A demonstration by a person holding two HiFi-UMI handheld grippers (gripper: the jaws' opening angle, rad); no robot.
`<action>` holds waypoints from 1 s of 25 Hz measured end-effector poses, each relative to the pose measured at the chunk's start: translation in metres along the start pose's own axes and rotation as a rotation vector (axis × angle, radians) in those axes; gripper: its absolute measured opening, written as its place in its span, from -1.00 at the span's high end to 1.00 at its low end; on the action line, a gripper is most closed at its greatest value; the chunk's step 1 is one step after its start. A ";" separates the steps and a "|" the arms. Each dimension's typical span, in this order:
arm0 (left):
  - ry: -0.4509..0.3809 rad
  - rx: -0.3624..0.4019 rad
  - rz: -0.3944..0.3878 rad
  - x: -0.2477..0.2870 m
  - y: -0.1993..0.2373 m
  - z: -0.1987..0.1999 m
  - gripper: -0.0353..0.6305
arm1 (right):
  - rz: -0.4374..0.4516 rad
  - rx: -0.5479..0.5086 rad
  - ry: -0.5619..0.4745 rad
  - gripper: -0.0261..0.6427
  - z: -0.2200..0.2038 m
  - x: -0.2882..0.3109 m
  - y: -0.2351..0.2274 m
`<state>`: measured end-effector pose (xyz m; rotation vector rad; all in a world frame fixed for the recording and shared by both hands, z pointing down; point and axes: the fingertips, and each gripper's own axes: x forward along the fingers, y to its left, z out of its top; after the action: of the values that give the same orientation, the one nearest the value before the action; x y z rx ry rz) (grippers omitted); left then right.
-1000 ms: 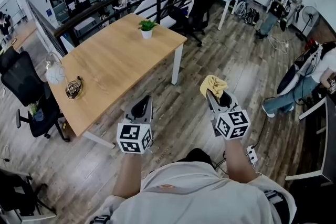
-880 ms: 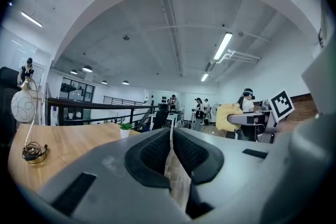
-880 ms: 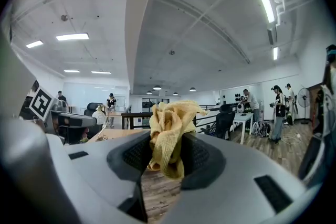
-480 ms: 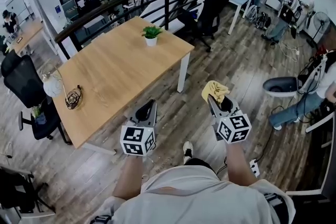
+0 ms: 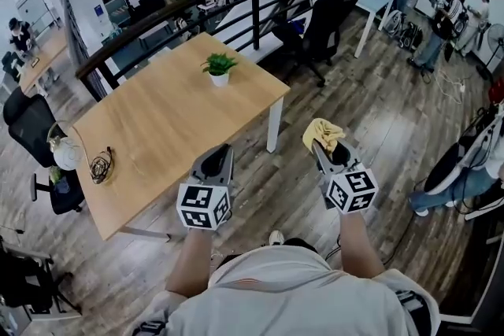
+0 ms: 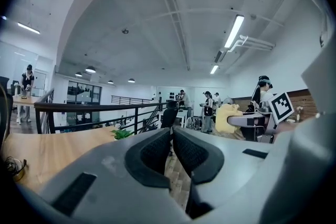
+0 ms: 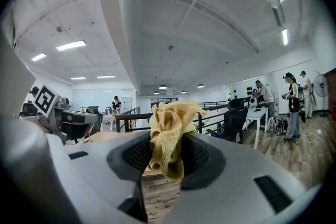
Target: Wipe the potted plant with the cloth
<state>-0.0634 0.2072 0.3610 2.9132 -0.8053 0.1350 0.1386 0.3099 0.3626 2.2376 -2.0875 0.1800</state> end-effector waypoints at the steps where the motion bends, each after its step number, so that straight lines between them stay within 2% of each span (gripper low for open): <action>1: -0.001 -0.003 0.008 0.012 -0.001 0.001 0.82 | 0.010 0.001 0.002 0.35 0.000 0.007 -0.011; 6: 0.015 -0.016 0.045 0.053 -0.004 -0.003 0.82 | 0.042 0.025 0.022 0.35 -0.009 0.038 -0.053; 13: 0.056 -0.054 0.055 0.109 0.020 -0.013 0.81 | 0.081 0.039 0.042 0.35 -0.020 0.089 -0.079; 20: 0.048 -0.095 0.040 0.178 0.079 -0.022 0.81 | 0.080 0.015 0.066 0.36 -0.020 0.166 -0.097; 25: 0.023 -0.123 0.035 0.234 0.144 -0.008 0.81 | 0.070 -0.028 0.081 0.36 0.003 0.249 -0.108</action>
<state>0.0620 -0.0327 0.4086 2.7792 -0.8299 0.1177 0.2629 0.0706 0.3963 2.1058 -2.1145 0.2398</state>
